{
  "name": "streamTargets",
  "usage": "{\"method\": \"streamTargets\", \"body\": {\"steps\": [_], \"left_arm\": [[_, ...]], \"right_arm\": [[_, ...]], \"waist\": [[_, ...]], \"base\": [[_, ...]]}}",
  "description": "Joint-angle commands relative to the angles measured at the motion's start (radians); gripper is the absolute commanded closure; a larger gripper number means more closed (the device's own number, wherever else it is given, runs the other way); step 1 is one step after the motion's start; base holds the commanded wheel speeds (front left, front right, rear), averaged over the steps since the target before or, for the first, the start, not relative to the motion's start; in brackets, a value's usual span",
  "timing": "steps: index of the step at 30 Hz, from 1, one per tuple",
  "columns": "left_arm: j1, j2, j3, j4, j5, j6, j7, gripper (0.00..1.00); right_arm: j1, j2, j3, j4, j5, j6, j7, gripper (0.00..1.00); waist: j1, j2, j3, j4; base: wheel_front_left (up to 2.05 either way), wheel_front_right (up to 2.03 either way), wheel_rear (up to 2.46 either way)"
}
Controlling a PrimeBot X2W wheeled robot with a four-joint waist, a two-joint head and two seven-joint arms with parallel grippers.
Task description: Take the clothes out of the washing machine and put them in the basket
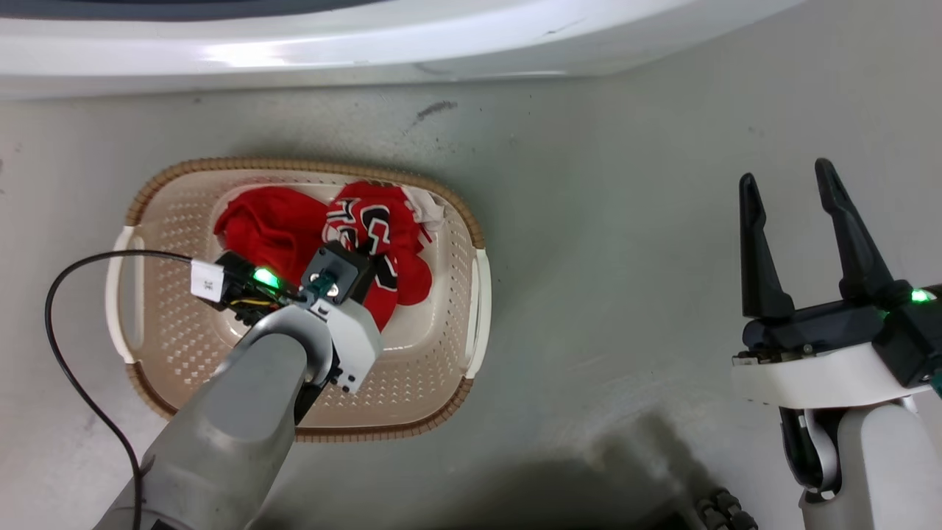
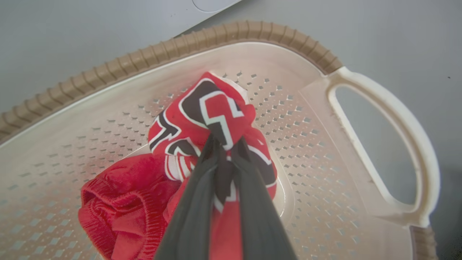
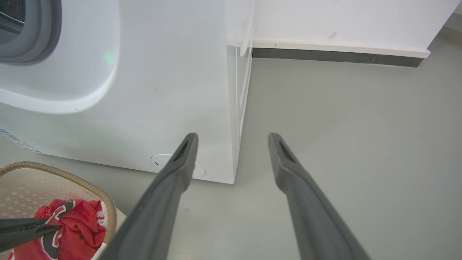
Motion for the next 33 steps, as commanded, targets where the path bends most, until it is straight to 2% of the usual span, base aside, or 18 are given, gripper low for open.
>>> {"method": "streamTargets", "body": {"steps": [1,14,15,16,23,33], "left_arm": [[-0.029,-0.015,0.008,0.025,0.006,-0.001,-0.004,1.00],[-0.094,-0.055,0.023,0.177,0.029,0.000,-0.004,1.00],[-0.098,-0.059,0.023,0.178,0.032,0.001,-0.004,0.58],[-0.101,-0.060,0.024,0.176,0.037,0.006,-0.004,0.00],[-0.040,-0.059,0.046,0.120,0.047,0.007,-0.004,0.00],[0.072,-0.054,0.095,-0.027,0.034,-0.003,-0.004,0.00]], "right_arm": [[-0.021,0.000,-0.002,-0.010,-0.007,-0.001,-0.002,0.00],[-0.033,0.000,-0.007,-0.028,-0.007,-0.001,-0.002,0.00],[-0.035,0.000,-0.008,-0.029,-0.004,-0.001,-0.002,0.00],[-0.036,0.000,-0.009,-0.027,-0.003,-0.001,-0.002,0.00],[-0.036,0.000,-0.007,0.011,0.003,-0.001,-0.002,0.00],[0.006,0.000,-0.022,0.064,0.019,-0.001,-0.002,0.00]], "waist": [[-0.0002,0.0000,0.040,-0.015],[-0.0002,0.0000,0.083,-0.025],[-0.0002,0.0000,0.082,-0.024],[-0.0002,0.0000,0.079,-0.023],[-0.0002,0.0000,-0.014,-0.009],[-0.0002,0.0000,-0.231,0.002]], "base": [[0.00,0.00,0.00],[0.00,0.00,0.00],[0.00,0.00,0.00],[0.00,0.00,0.00],[0.00,0.00,0.00],[0.00,0.00,0.00]]}}
